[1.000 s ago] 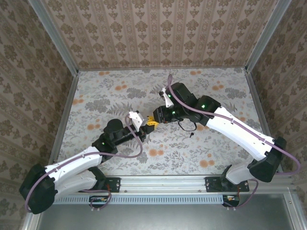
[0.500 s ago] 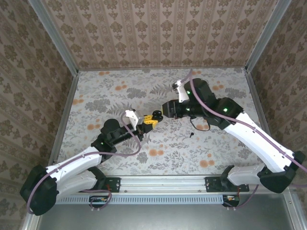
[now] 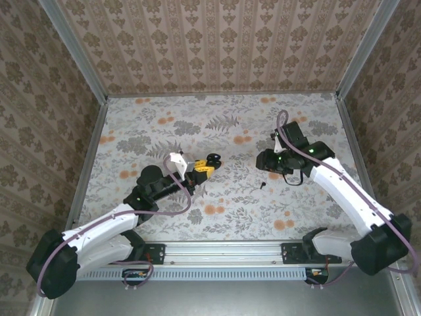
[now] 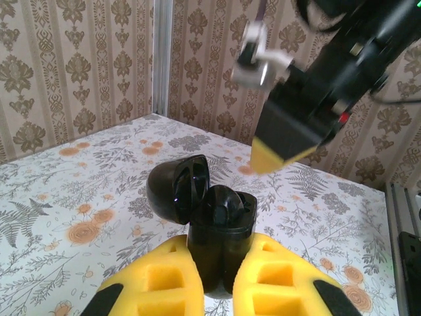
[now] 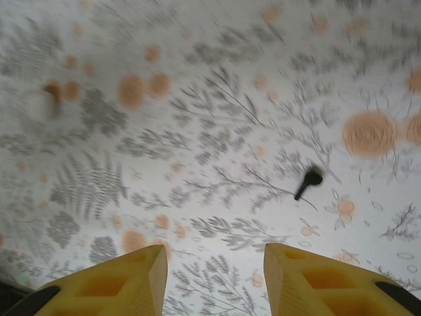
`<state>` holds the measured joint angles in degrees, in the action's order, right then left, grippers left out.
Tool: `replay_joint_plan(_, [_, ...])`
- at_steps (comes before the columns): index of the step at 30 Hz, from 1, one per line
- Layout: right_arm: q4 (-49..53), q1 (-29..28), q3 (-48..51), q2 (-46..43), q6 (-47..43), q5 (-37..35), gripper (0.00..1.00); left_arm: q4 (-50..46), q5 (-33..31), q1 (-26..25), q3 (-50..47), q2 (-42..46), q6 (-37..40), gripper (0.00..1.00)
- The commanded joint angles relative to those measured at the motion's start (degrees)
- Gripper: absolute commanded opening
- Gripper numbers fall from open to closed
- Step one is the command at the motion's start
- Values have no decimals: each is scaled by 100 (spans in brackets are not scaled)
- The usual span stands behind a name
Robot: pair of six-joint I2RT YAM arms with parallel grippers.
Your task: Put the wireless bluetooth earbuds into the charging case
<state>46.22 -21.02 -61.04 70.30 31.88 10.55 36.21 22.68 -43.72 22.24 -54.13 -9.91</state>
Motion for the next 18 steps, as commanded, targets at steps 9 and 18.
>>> replay_joint_plan(9, [-1427, 718, 1196, 1200, -107, 646, 44, 39, -35, 39, -18, -55, -63, 0])
replay_joint_plan(18, [-1871, 721, 1341, 1861, -103, 558, 42, 140, 60, 48, 112, -402, -15, 0])
